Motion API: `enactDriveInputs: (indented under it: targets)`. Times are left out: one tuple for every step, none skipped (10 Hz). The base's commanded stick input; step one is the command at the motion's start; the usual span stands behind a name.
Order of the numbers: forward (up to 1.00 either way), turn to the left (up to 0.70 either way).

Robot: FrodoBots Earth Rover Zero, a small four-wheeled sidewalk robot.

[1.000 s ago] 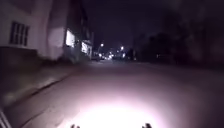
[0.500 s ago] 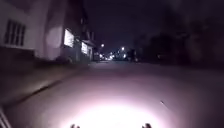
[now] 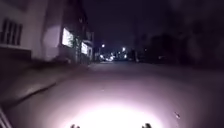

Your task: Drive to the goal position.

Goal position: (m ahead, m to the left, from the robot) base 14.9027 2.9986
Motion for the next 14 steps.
enactDriveInputs:
  targets:
    - [0.70, 0.00]
    - [0.70, 0.00]
    - [0.70, 0.00]
    - [0.70, 0.00]
    - [0.70, 0.00]
    - [0.70, 0.00]
    - [0.70, 0.00]
    - [0.70, 0.00]
    - [0.70, 0.00]
    - [0.70, 0.00]
    - [0.70, 0.00]
    - [0.70, 0.00]
    - [0.70, 0.00]
    - [0.70, 0.00]
